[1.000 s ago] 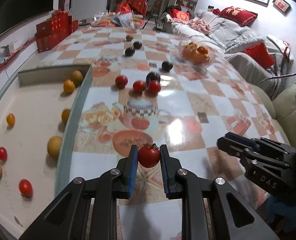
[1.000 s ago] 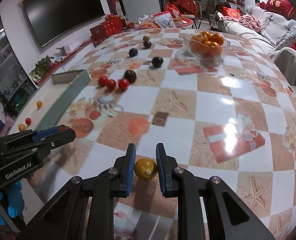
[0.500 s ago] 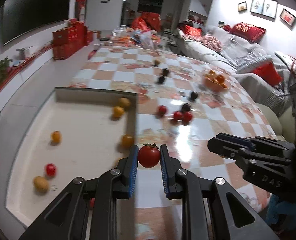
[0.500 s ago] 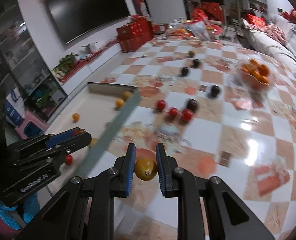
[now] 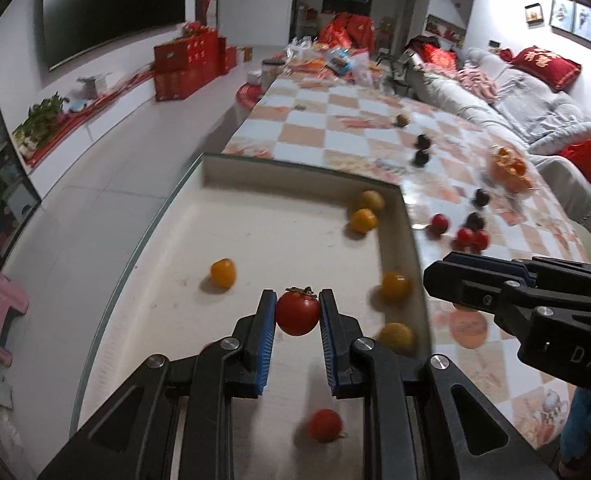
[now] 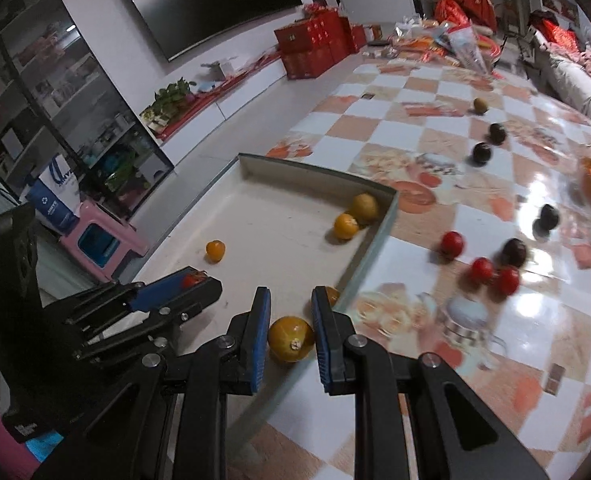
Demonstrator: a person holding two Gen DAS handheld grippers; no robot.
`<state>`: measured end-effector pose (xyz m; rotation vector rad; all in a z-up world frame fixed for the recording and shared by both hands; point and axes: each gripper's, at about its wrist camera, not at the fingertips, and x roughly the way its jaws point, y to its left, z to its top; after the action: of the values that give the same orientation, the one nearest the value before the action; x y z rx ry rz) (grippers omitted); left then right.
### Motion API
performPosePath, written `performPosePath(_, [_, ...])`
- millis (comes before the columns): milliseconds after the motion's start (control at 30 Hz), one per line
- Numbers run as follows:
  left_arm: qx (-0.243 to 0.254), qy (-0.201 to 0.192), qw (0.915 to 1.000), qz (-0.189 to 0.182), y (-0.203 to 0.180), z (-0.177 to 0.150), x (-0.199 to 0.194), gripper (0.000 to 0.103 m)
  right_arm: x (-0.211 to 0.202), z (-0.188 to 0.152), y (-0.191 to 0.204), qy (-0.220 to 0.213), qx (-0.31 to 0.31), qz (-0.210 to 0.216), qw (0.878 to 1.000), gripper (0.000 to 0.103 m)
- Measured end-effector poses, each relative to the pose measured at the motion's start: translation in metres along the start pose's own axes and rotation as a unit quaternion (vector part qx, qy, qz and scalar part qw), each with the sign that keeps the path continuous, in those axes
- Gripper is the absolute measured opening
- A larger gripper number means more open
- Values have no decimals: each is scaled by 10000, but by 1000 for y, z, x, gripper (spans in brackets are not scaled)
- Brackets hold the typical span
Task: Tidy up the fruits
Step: 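Carry both held tomatoes over the white tray and open both tools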
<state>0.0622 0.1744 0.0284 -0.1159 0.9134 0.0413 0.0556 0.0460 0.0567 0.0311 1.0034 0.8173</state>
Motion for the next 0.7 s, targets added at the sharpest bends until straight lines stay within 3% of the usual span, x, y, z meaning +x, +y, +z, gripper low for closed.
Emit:
performPosePath(300, [94, 462, 9982, 377, 6, 0, 29, 23, 49, 12, 8, 413, -286, -240, 9984, 23])
performPosePath(567, [279, 643, 9962, 514, 3, -5, 35, 23, 64, 12, 8, 588, -375, -242, 9973, 23])
performPosePath(600, [295, 654, 9960, 523, 2, -5, 35, 24, 65, 12, 9, 614, -393, -235, 9971, 27])
performPosePath(633, [302, 673, 9959, 523, 2, -5, 35, 24, 64, 13, 10, 621, -411, -180, 9971, 41])
performPosePath(667, [302, 684, 9958, 523, 2, -5, 35, 37, 63, 14, 12, 589, -414, -118, 9973, 58])
performPosePath(700, [284, 661, 9960, 521, 3, -5, 34, 74, 63, 16, 13, 554, -408, -14, 9976, 64])
